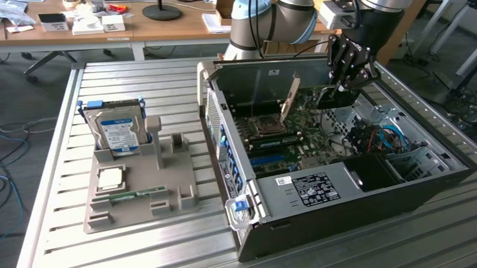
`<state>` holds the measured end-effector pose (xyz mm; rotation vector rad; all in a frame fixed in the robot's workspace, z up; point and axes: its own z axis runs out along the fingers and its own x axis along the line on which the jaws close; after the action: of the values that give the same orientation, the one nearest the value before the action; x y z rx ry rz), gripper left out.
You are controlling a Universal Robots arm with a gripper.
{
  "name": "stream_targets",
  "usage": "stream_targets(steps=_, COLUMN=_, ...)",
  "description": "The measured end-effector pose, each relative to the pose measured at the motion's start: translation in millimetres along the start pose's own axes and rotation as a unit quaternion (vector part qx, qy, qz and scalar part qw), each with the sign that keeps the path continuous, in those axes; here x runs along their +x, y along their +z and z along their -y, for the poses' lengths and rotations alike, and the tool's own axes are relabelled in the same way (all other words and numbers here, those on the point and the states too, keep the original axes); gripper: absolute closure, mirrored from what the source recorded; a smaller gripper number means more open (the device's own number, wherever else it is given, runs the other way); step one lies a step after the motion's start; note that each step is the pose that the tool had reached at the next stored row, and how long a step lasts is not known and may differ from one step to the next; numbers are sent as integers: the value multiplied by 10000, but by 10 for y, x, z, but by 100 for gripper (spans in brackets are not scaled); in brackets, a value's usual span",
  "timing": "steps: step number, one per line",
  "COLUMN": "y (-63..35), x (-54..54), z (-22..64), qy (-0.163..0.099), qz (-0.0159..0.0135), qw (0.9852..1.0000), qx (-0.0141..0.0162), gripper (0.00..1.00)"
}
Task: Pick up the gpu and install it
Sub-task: 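Insert the gpu into the slot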
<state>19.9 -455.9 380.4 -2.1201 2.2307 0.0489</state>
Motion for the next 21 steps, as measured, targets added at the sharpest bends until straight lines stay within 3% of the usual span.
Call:
stream_targets(steps=13, y=36, x=3, z=-11, qy=1, qz=0, qw=10000, qx=0, gripper=73)
stream_targets(steps=21, y=114, x=13, z=-112, qy=6, qz=-7, qw=10000, qx=1, gripper=73)
